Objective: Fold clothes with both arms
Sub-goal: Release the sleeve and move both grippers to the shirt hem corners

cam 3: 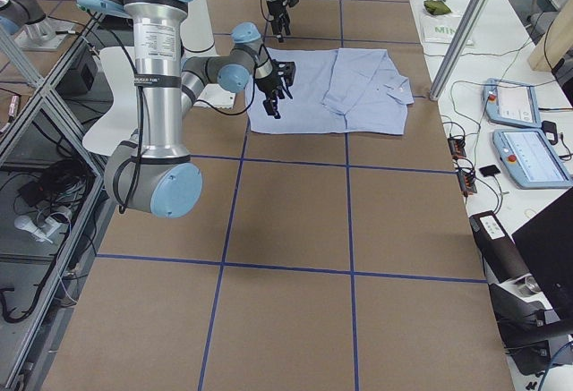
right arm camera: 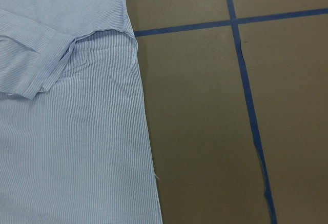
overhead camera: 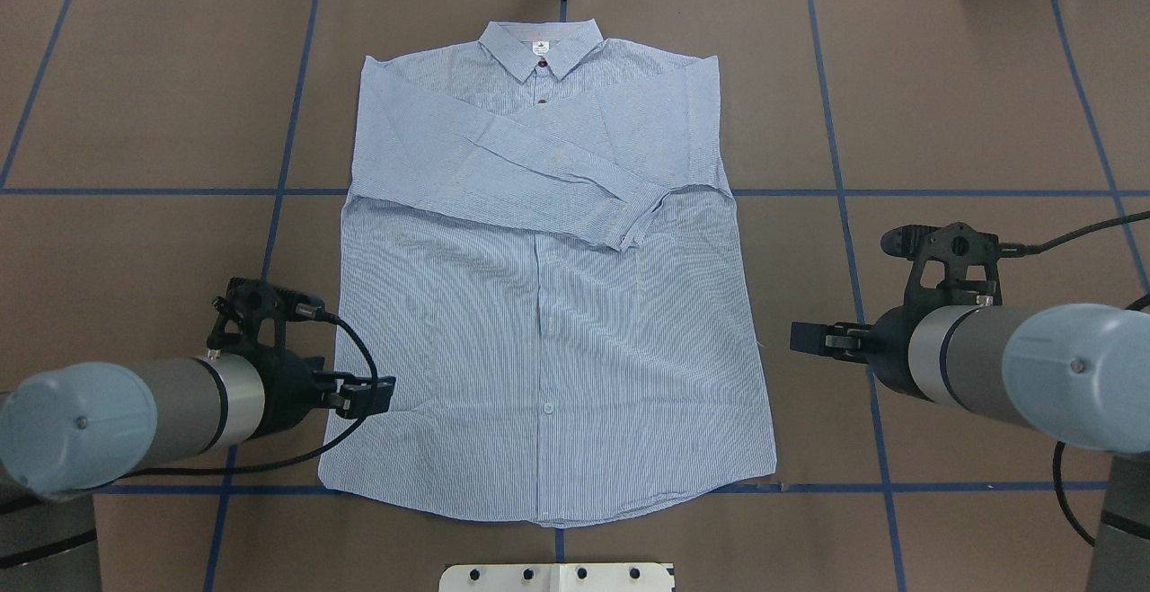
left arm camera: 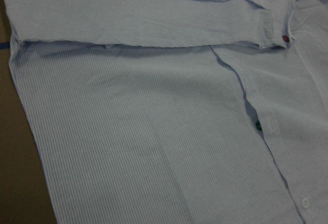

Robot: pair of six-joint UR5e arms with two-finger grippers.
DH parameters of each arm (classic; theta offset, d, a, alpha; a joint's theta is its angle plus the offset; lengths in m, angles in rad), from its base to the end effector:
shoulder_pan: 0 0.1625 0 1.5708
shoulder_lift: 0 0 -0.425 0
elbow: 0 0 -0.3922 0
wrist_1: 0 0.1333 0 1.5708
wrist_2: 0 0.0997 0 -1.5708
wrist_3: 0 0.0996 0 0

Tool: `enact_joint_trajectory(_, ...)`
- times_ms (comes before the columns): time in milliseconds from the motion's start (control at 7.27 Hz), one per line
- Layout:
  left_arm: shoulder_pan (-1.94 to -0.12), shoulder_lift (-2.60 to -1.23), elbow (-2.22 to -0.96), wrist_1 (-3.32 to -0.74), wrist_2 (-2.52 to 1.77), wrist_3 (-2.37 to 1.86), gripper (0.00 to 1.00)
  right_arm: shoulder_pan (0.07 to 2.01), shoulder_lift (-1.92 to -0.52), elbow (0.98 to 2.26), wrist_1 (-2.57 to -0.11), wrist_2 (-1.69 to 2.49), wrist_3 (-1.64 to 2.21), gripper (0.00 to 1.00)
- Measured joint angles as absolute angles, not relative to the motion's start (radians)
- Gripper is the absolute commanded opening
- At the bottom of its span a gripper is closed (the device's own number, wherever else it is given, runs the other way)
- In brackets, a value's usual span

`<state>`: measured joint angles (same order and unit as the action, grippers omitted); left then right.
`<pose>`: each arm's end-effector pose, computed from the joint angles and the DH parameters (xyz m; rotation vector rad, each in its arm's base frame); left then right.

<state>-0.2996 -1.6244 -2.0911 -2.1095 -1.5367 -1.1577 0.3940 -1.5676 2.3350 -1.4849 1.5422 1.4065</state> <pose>0.4235 -0.2739 0.3286 0.4168 1.0323 0.0826 -0.3394 -0.2886 0.3055 0.2615 -0.8147 0.2277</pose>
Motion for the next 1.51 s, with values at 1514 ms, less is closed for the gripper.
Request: enact_joint_trajectory(1514,-0.138,-1.59,-2.036,-2.044,-1.511,-1.522,0.66,0.362,-1.571,2.332,-1.485,1.518,1.419,1.0)
